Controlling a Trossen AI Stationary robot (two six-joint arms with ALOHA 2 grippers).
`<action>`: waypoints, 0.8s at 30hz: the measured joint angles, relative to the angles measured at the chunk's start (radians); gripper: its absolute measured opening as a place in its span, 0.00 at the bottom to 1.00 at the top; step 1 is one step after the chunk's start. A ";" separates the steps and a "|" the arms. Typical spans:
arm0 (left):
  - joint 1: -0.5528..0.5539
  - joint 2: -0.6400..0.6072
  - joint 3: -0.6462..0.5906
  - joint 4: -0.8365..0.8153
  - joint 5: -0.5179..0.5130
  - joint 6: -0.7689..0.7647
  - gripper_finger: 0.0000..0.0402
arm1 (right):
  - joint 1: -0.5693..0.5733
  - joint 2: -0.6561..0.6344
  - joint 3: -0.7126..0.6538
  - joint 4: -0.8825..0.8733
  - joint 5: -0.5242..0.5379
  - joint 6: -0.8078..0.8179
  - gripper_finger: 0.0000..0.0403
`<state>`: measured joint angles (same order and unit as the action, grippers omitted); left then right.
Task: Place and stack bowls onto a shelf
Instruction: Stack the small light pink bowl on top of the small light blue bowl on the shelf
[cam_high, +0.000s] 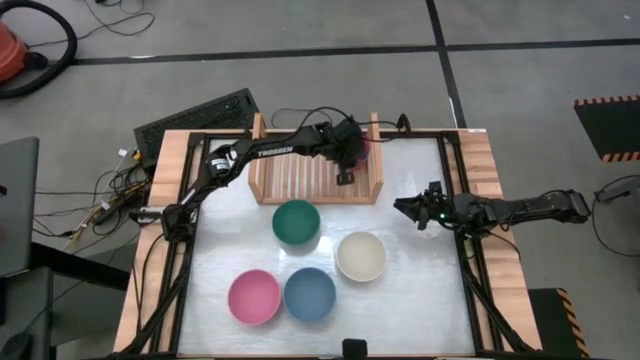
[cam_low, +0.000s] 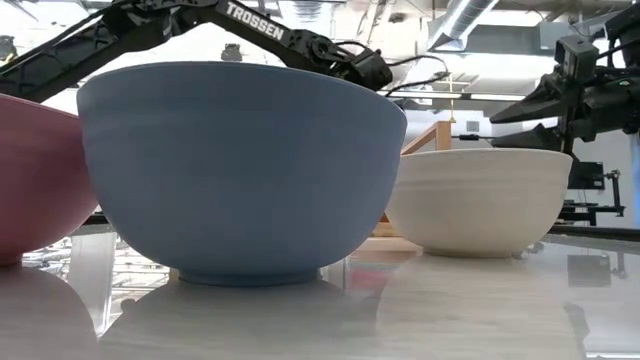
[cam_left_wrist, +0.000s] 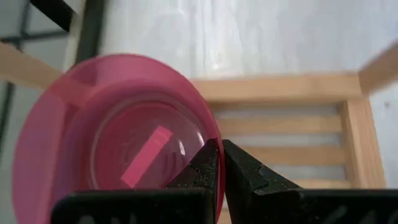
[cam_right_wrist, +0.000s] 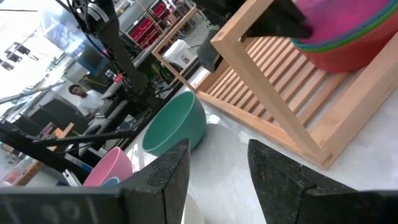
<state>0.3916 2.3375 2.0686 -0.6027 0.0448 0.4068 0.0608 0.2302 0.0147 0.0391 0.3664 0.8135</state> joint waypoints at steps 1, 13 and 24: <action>0.000 0.004 0.001 -0.001 -0.002 0.000 0.00 | 0.000 0.000 0.000 0.000 0.000 0.000 0.47; 0.003 0.006 0.003 0.029 -0.012 0.025 0.11 | -0.003 -0.001 0.000 0.000 0.000 0.000 0.47; 0.026 0.006 0.003 0.030 -0.061 0.073 0.40 | -0.003 -0.001 0.000 0.000 -0.001 0.025 0.47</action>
<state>0.4174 2.3432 2.0716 -0.5725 -0.0158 0.4796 0.0582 0.2291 0.0151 0.0391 0.3654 0.8382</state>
